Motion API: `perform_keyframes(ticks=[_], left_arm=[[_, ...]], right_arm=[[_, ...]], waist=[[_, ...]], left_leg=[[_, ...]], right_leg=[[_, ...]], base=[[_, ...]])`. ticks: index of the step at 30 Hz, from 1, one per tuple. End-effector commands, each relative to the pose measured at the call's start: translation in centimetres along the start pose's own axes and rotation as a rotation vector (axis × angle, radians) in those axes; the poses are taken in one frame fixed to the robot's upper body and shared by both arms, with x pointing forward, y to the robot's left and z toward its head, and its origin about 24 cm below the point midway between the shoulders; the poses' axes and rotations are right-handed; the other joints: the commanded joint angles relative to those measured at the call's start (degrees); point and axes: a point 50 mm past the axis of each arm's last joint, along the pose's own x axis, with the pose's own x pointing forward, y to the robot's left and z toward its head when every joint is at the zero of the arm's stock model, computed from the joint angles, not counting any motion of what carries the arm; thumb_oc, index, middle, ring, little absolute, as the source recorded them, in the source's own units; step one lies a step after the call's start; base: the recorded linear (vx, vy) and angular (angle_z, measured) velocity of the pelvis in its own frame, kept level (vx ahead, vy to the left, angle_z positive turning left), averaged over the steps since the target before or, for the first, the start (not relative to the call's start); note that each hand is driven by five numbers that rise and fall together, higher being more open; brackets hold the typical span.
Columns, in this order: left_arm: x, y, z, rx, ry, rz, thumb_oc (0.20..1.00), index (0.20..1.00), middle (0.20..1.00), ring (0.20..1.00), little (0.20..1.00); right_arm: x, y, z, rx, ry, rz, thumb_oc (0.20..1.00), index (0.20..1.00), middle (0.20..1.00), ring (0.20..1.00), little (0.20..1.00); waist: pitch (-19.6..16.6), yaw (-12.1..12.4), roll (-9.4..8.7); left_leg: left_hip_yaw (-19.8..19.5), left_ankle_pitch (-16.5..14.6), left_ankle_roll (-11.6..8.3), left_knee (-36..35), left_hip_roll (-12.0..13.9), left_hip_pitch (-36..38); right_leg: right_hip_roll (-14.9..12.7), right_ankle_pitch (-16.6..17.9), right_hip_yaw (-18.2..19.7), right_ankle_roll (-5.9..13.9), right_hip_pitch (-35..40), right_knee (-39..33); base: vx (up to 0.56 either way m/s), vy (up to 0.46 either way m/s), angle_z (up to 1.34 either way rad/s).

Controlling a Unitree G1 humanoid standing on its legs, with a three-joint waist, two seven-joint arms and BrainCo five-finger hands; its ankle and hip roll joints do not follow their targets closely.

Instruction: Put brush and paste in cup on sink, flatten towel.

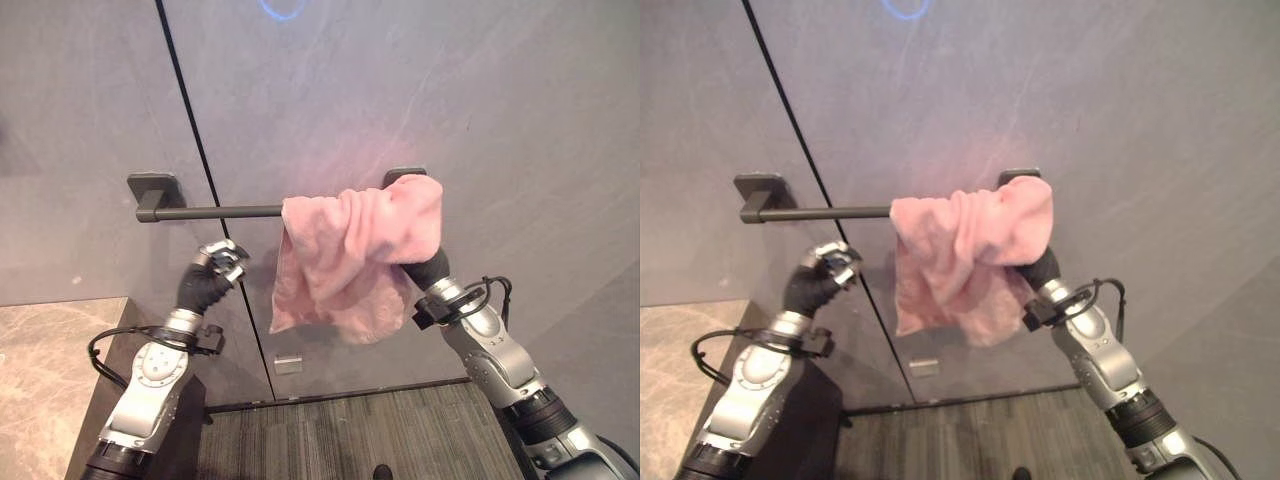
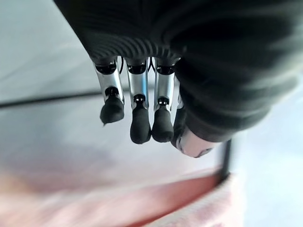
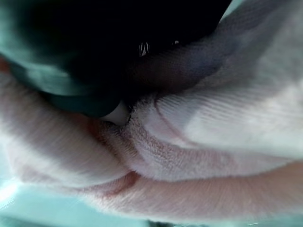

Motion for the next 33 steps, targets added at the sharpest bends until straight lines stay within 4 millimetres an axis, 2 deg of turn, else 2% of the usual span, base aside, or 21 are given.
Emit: perform_keyframes(ticks=[1, 4, 6, 7, 8, 9, 10, 11, 13, 15, 20, 26, 33], left_arm=[[0.1, 0.7, 1.9, -0.046, -0.124, 0.039, 0.2, 0.2, 0.2, 0.2, 0.2], [-0.7, 0.5, 0.7, -0.129, -0.066, 0.037, 0.2, 0.2, 0.2, 0.2, 0.2], [-1.2, 0.3, -0.4, -0.121, -0.006, 0.04, 0.2, 0.2, 0.2, 0.2, 0.2], [-1.6, 0.0, -1.2, -0.131, 0.041, 0.008, 0.325, 0.325, 0.325, 0.325, 0.325], [-2.0, -0.4, -2.1, -0.16, 0.098, -0.02, 0.398, 0.398, 0.398, 0.398, 0.398], [-2.2, -0.5, -2.6, -0.168, 0.126, -0.035, 0.58, 0.58, 0.58, 0.58, 0.58], [-2.4, -0.7, -3.2, -0.161, 0.164, -0.053, 0.824, 0.824, 0.824, 0.824, 0.824], [-2.5, -0.8, -3.6, -0.139, 0.192, -0.078, 1.0, 1.0, 1.0, 1.0, 1.0], [-2.7, -1.0, -4.0, -0.126, 0.222, -0.107, 1.0, 1.0, 1.0, 1.0, 1.0], [-3.0, -1.8, -5.2, -0.174, 0.295, -0.163, 1.0, 1.0, 1.0, 1.0, 1.0], [-2.6, -3.0, -6.8, -0.21, 0.363, -0.183, 1.0, 1.0, 1.0, 1.0, 1.0], [-1.8, -5.2, -7.8, -0.281, 0.41, -0.228, 1.0, 1.0, 1.0, 1.0, 1.0], [-0.9, -6.5, -8.5, -0.298, 0.433, -0.25, 1.0, 1.0, 1.0, 1.0, 1.0]], right_arm=[[1.2, 0.1, 2.5, -0.056, -0.141, 0.025, 0.2, 0.2, 0.2, 0.2, 0.2], [1.4, 0.1, 1.5, -0.053, -0.098, 0.017, 0.2, 0.2, 0.2, 0.2, 0.2], [1.4, 0.5, 0.9, -0.038, -0.074, 0.029, 0.2, 0.2, 0.2, 0.2, 0.2], [1.5, 0.6, 0.9, -0.037, -0.07, 0.035, 0.2, 0.2, 0.2, 0.2, 0.2], [1.4, 0.5, 0.5, -0.026, -0.055, 0.033, 0.2, 0.2, 0.2, 0.2, 0.2], [1.4, 0.5, 0.5, -0.026, -0.049, 0.032, 0.2, 0.2, 0.2, 0.2, 0.2], [1.4, 0.4, 0.4, -0.028, -0.041, 0.031, 0.2, 0.2, 0.2, 0.2, 0.2], [1.4, 0.4, 0.2, -0.025, -0.032, 0.032, 0.2, 0.2, 0.2, 0.2, 0.2], [1.4, 0.3, 0.1, -0.019, -0.022, 0.029, 0.2, 0.2, 0.2, 0.2, 0.2], [1.6, 0.5, -0.1, -0.003, -0.012, 0.037, 0.2, 0.2, 0.2, 0.2, 0.2], [1.6, 0.9, -1.0, 0.022, 0.024, 0.041, 0.2, 0.2, 0.2, 0.2, 0.2], [1.6, 1.6, -2.0, 0.061, 0.058, 0.041, 0.2, 0.2, 0.2, 0.2, 0.2], [1.7, 2.2, -2.6, 0.095, 0.08, 0.057, 0.2, 0.2, 0.2, 0.2, 0.2]], waist=[[-1.68, 1.1, -2.55], [-1.43, 1.67, -2.73], [-1.05, 1.99, -2.77], [-0.82, 2.07, -2.73], [-0.67, 2.11, -2.69], [-0.62, 2.11, -2.69], [-0.56, 2.09, -2.64], [-0.46, 2.05, -2.6], [-0.4, 2.04, -2.58], [-0.4, 1.73, -2.44], [-0.64, 0.9, -2.13], [-1.19, -0.48, -1.45], [-1.72, -1.82, -0.71]], left_leg=[[-1.27, 0.1, 0.68, 0.82, 0.98, -1.12], [-1.57, 0.26, 0.76, 0.82, 0.94, -1.56], [-1.77, 0.34, 0.79, 0.82, 0.82, -1.72], [-2.01, 0.41, 0.84, 0.82, 0.74, -1.92], [-2.08, 0.5, 0.86, 0.82, 0.72, -2.01], [-2.17, 0.51, 0.87, 0.82, 0.68, -2.08], [-2.21, 0.55, 0.87, 0.82, 0.66, -2.13], [-2.2, 0.59, 0.87, 0.82, 0.67, -2.19], [-2.23, 0.65, 0.88, 0.82, 0.64, -2.28], [-1.92, 0.76, 0.81, 0.82, 0.72, -2.33], [-1.36, 0.78, 0.76, 0.82, 0.89, -2.05], [-0.51, 0.59, 0.69, 0.82, 1.02, -1.48], [0.53, 0.43, 0.57, 0.82, 1.21, -0.76]], right_leg=[[-3.34, 1.44, 0.83, 2.54, 0.47, 0.16], [-3.52, 1.58, 0.5, 2.49, 0.45, 0.1], [-3.59, 1.71, 0.32, 2.44, 0.45, 0.11], [-3.68, 1.76, -0.02, 2.44, 0.48, 0.14], [-3.7, 1.83, -0.17, 2.43, 0.45, 0.19], [-3.71, 1.87, -0.18, 2.4, 0.41, 0.2], [-3.68, 1.9, -0.2, 2.37, 0.32, 0.25], [-3.68, 1.93, -0.18, 2.37, 0.28, 0.27], [-3.68, 1.98, -0.21, 2.35, 0.19, 0.29], [-3.66, 2.13, 0.05, 2.36, -0.09, 0.24], [-3.57, 2.26, 0.64, 2.33, -0.45, 0.23], [-3.41, 2.35, 1.61, 2.4, -0.76, 0.2], [-3.03, 2.34, 2.83, 2.36, -1.13, 0.09]], base=[[-0.01, 0.002, 0.06], [-0.02, 0.004, 0.1], [-0.02, 0.009, 0.05], [-0.02, 0.01, 0.04], [-0.02, 0.009, 0.06], [-0.01, 0.008, 0.06], [0.0, 0.009, 0.05], [0.0, 0.0, 0.0], [0.0, 0.0, 0.0], [0.0, 0.0, 0.0], [0.0, 0.0, -0.01], [0.0, -0.003, -0.01], [0.01, -0.009, -0.11]])
